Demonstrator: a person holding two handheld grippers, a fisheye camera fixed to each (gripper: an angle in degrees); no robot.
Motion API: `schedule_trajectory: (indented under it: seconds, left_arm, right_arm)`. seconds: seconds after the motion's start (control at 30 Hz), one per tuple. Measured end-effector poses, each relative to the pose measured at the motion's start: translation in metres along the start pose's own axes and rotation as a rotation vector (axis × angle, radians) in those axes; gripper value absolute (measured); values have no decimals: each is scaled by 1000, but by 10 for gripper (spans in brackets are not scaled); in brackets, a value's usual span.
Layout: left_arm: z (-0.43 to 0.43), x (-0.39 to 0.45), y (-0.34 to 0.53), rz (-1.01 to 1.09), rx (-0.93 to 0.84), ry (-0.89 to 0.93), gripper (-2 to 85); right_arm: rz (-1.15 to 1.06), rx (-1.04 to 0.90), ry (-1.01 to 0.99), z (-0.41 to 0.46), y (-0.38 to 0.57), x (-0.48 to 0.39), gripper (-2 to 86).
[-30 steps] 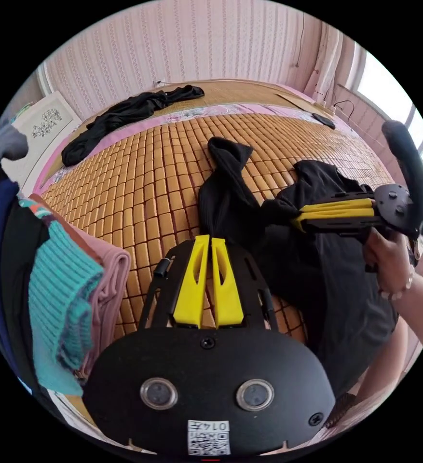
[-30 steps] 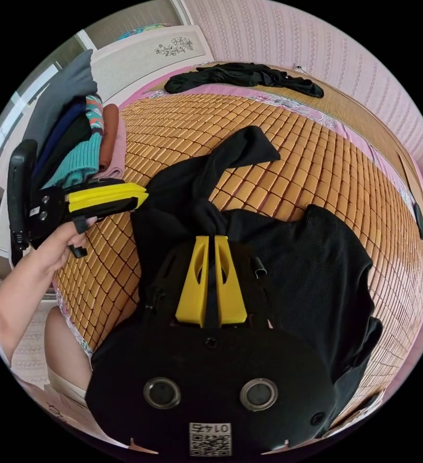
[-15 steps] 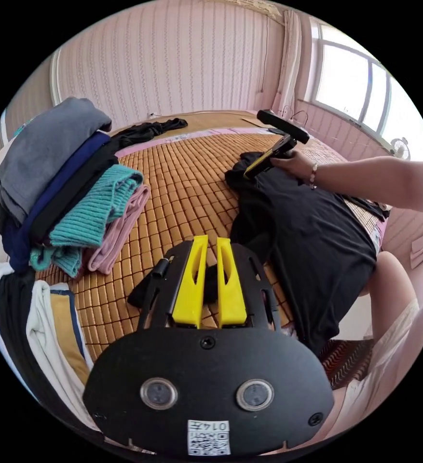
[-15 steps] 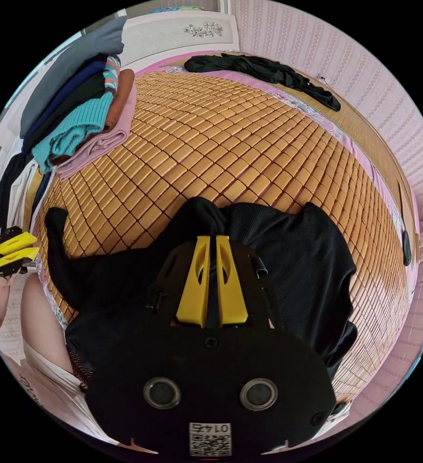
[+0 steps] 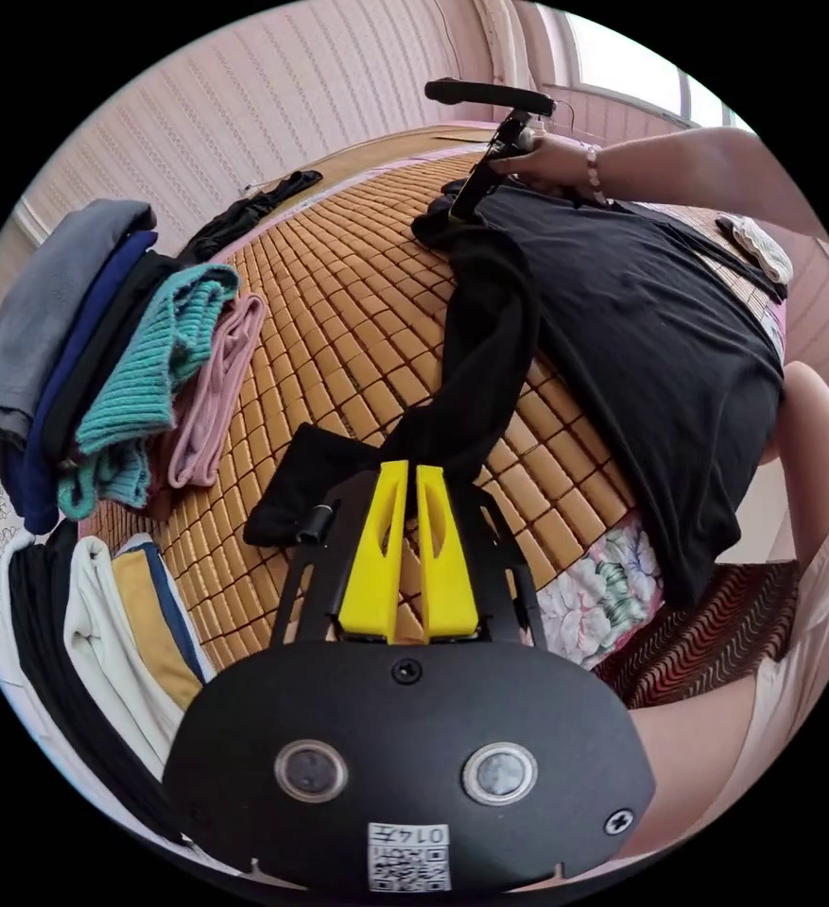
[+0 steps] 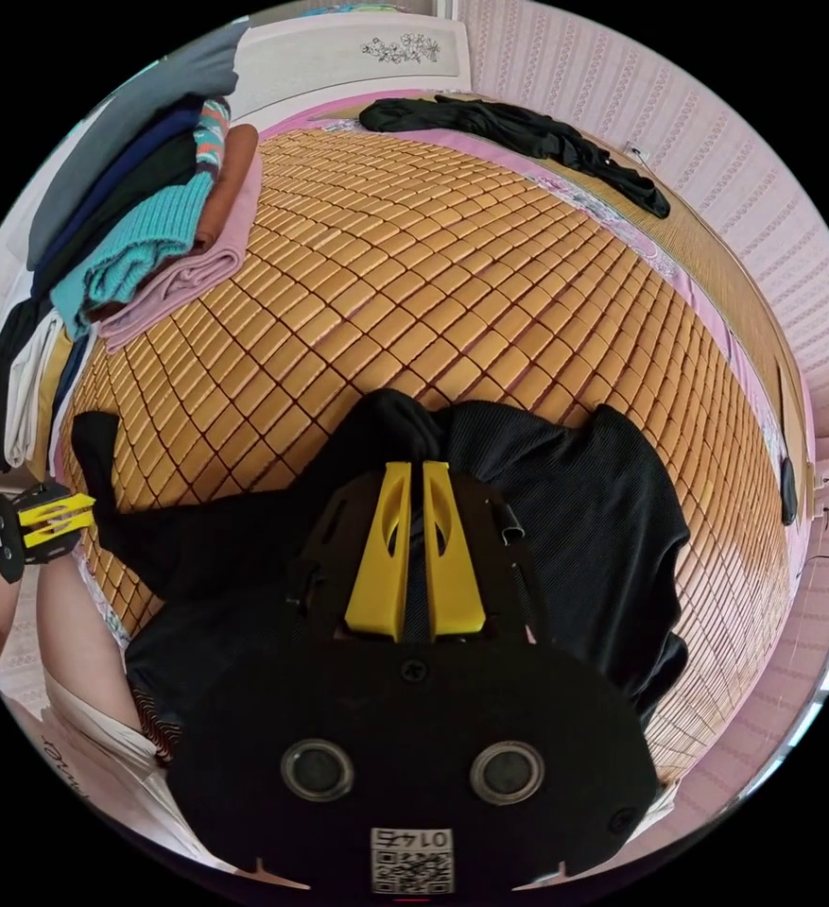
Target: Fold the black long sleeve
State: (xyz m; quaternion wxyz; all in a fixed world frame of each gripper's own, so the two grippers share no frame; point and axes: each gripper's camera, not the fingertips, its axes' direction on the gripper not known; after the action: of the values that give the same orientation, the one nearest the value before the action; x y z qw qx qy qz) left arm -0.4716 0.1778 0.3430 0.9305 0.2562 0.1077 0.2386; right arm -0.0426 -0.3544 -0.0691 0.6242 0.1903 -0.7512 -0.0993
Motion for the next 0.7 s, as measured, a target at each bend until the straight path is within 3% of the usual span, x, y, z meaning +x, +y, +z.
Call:
schedule_trajectory:
  seconds: [0.1, 0.2, 0.33, 0.43, 0.57, 0.7]
  left_arm:
    - [-83, -22, 13, -51, 128, 73, -7]
    - [-135, -47, 22, -96, 179, -59, -9]
    - [-71, -110, 32, -200, 10, -215, -9]
    - [-22, -138, 49, -288, -133, -225, -6]
    - [-28, -124, 62, -301, -74, -197, 12]
    - [-17, -126, 75, -366, -56, -84, 93]
  right_arm:
    - [-15, 38, 10, -10, -5, -1, 3]
    - [-53, 30, 21, -6, -12, -10, 0]
    - [-54, 5, 76, 1, -25, -23, 1]
    - [-30, -13, 54, 3, -34, -25, 4]
    - [-22, -22, 44, -4, -44, -27, 21]
    - [23, 35, 22, -27, -48, -25, 59]
